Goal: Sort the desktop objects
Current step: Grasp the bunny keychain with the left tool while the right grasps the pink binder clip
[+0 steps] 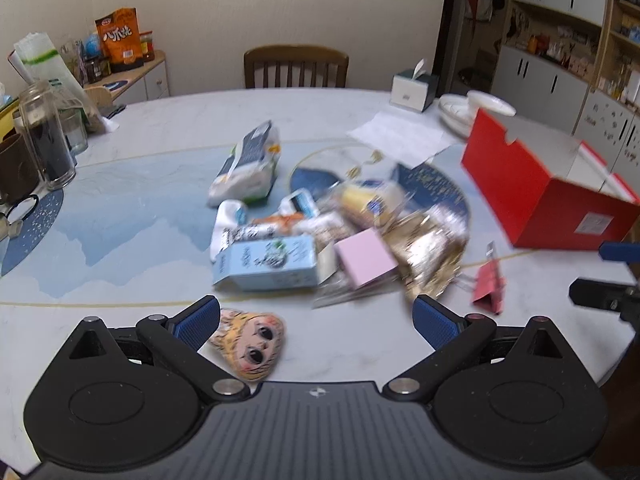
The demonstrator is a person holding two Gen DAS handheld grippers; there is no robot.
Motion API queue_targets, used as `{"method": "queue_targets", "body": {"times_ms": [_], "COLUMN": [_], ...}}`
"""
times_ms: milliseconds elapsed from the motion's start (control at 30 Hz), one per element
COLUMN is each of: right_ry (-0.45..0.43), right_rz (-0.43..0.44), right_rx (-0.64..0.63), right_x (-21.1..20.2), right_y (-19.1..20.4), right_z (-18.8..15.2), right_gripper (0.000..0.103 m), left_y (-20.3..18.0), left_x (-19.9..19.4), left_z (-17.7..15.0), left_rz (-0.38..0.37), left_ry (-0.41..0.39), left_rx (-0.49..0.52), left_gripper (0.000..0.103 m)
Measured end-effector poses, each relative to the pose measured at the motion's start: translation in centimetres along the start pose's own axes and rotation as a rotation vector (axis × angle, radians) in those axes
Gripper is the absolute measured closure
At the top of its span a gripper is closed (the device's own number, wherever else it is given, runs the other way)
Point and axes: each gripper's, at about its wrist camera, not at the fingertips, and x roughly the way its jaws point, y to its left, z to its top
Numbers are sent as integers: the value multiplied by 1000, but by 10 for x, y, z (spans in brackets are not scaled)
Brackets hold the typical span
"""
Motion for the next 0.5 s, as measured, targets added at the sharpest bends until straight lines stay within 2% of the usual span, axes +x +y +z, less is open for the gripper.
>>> {"method": "queue_targets", "body": {"times_ms": [167,300,500], "right_ry": [56,103,154], "right_rz": [11,13,-16], "right_rx": [-21,-54,-95], "right_x": [27,51,81], "right_y": [4,6,6], "right_z": [-4,-6,-5], "right_gripper": [6,11,13], "left_y": [19,33,47], "left_x": [21,35,49], "left_z": [-8,-13,-17], "left_rz": [28,31,21], "left_ry": [33,66,99], "left_rx": [32,54,54], "left_gripper": [0,0,1]}}
